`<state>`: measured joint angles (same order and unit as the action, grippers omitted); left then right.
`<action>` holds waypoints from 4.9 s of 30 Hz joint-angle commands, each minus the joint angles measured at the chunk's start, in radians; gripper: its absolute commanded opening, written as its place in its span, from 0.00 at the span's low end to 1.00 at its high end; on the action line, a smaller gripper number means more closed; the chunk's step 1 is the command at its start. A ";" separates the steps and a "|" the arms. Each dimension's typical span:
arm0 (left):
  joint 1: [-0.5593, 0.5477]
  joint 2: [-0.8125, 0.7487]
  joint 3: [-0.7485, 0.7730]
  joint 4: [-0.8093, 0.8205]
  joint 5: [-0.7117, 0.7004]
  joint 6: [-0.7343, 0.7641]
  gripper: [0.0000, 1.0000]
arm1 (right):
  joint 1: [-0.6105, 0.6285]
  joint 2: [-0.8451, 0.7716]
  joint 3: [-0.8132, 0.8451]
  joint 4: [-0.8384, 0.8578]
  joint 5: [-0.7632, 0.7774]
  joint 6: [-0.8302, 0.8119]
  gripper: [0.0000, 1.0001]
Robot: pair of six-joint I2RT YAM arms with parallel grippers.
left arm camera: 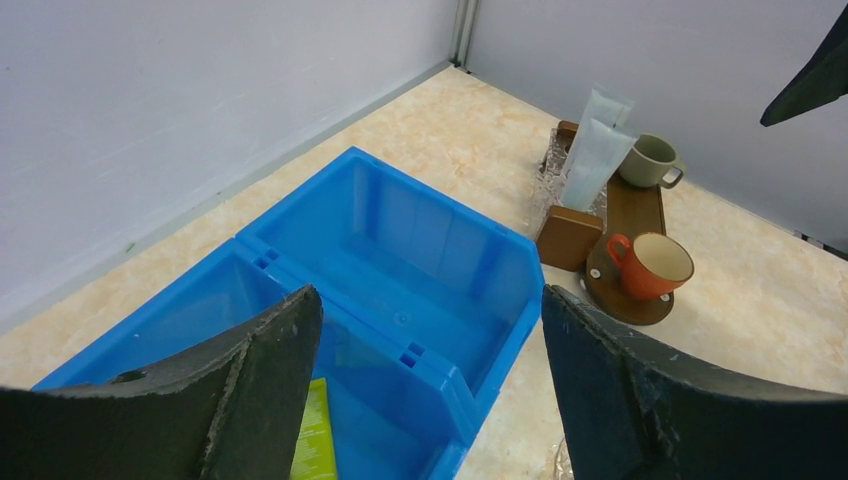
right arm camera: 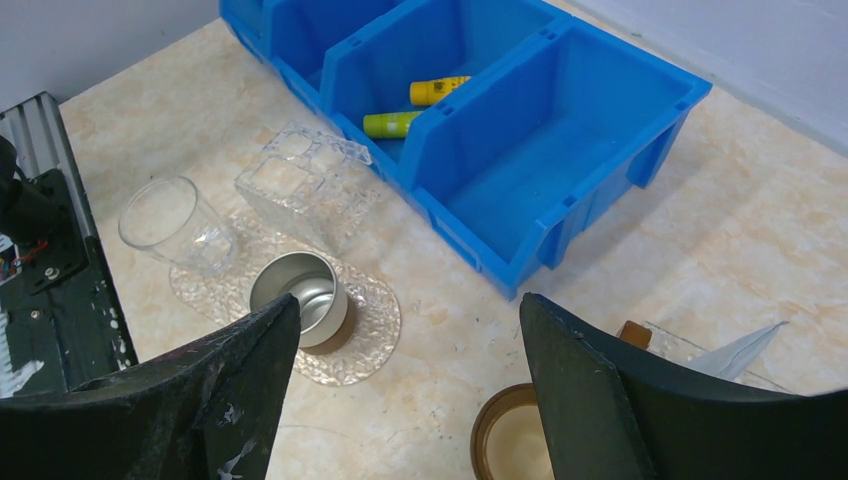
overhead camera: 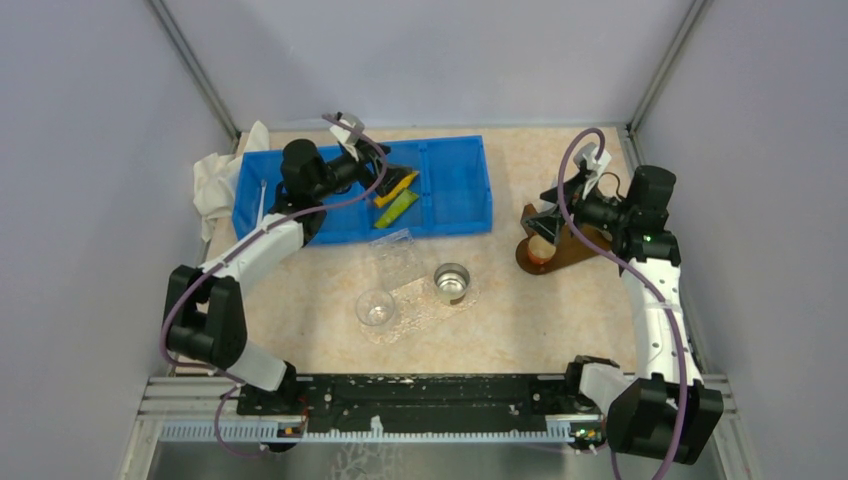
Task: Prepare toiletry sets of a toothbrush and toothpaste on the tray
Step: Pick up the toothpaste from the storage box.
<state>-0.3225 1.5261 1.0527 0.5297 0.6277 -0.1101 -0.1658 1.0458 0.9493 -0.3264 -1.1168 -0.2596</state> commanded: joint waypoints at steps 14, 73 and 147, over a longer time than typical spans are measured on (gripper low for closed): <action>0.007 0.069 0.101 -0.134 -0.094 0.053 0.80 | 0.008 0.001 0.011 0.021 -0.026 -0.017 0.80; -0.096 0.778 0.763 -0.880 -0.655 0.397 0.56 | 0.008 0.004 0.009 0.021 -0.019 -0.021 0.80; -0.174 -0.055 0.110 -0.167 0.370 0.125 0.00 | 0.046 0.008 0.052 -0.247 -0.364 -0.391 0.80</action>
<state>-0.4831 1.4937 1.1618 0.2729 0.8246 0.0463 -0.1326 1.0569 0.9493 -0.4671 -1.3586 -0.4591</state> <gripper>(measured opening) 0.027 0.800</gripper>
